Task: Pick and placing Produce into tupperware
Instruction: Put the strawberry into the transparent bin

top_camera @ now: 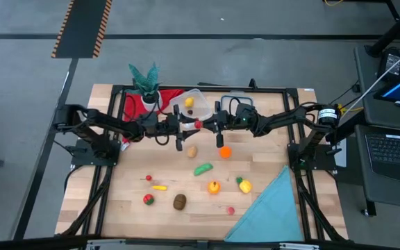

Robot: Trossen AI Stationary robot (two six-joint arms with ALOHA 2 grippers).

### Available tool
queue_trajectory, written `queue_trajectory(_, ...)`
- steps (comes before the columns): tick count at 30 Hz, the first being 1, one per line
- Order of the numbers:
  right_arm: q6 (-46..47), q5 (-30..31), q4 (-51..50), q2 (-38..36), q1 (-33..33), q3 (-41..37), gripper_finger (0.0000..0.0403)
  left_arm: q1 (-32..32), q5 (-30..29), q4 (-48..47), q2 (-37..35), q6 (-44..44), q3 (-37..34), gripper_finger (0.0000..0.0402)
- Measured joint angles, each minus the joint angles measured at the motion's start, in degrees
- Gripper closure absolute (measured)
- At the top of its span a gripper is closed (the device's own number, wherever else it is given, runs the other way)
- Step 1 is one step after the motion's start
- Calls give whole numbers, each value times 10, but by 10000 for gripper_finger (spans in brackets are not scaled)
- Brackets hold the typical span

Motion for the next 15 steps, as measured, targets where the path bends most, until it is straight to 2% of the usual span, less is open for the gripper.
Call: queue_trajectory(15, 1, -4, 0, 0, 0, 0, 397, -2, 1, -9, 20, 5, 22, 224)
